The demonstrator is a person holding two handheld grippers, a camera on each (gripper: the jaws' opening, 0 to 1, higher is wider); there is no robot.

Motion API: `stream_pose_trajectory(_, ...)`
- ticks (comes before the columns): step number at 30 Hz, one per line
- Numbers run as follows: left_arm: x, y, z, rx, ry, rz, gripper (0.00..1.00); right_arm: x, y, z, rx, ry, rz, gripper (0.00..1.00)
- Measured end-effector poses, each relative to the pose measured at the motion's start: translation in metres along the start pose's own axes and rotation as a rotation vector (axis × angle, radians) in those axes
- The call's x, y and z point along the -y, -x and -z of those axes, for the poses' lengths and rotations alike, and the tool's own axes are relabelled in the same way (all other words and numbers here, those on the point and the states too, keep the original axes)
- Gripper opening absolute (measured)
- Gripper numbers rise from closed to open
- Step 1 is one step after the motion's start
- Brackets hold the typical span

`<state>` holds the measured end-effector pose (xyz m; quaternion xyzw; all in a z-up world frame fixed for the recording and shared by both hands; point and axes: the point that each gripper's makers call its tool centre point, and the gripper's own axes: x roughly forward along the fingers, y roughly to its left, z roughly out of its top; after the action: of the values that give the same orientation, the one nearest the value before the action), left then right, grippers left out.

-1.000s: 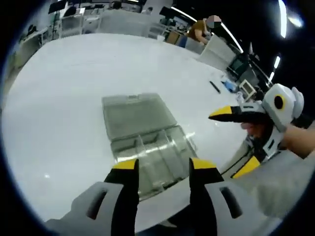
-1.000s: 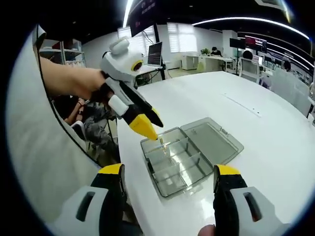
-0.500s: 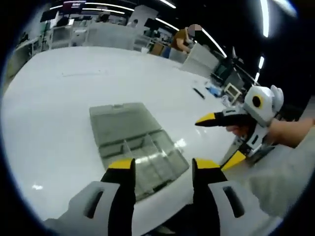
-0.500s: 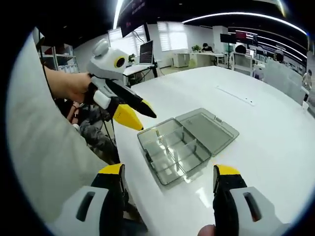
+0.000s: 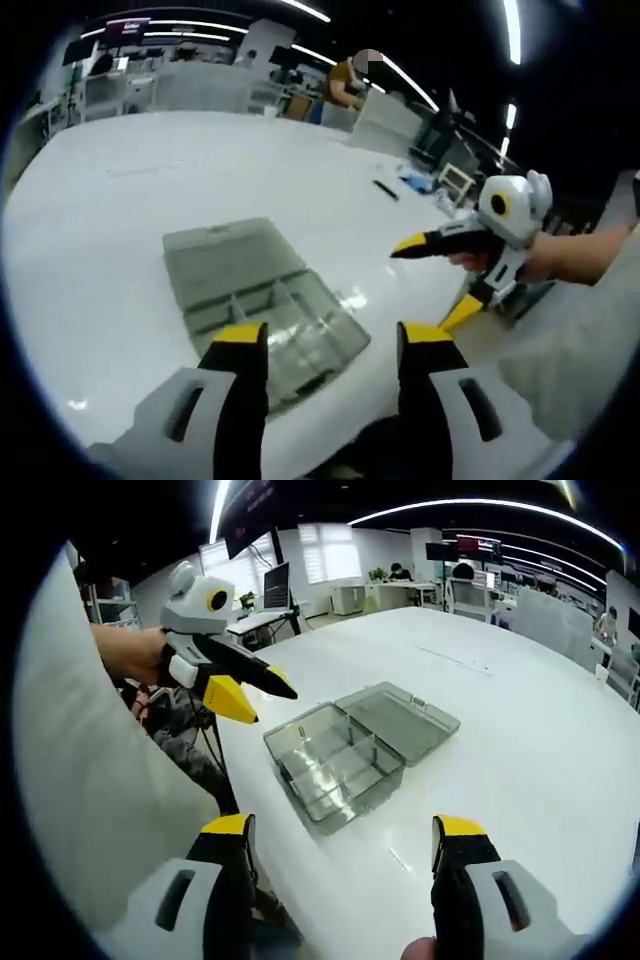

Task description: Insert the divider into the dual guide fixture by aligning both edges with the guide slots and pushing it downward to the bottom, including one-sided entry, uneven engagement, binding, and posture correction.

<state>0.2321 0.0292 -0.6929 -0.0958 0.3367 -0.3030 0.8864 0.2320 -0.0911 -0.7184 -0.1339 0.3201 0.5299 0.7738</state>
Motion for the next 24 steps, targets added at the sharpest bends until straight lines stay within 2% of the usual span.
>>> stream_pose_trajectory(9,0.002,0.002,0.004,0.002,-0.004,0.003,0.52,0.008,0.011,0.018,-0.025,-0.008,0.022,0.69)
stream_pose_trajectory(24,0.010,0.001,0.010,-0.011,-0.028,0.018,0.56,0.028,0.029,0.032,-0.039,-0.031,0.065,0.69)
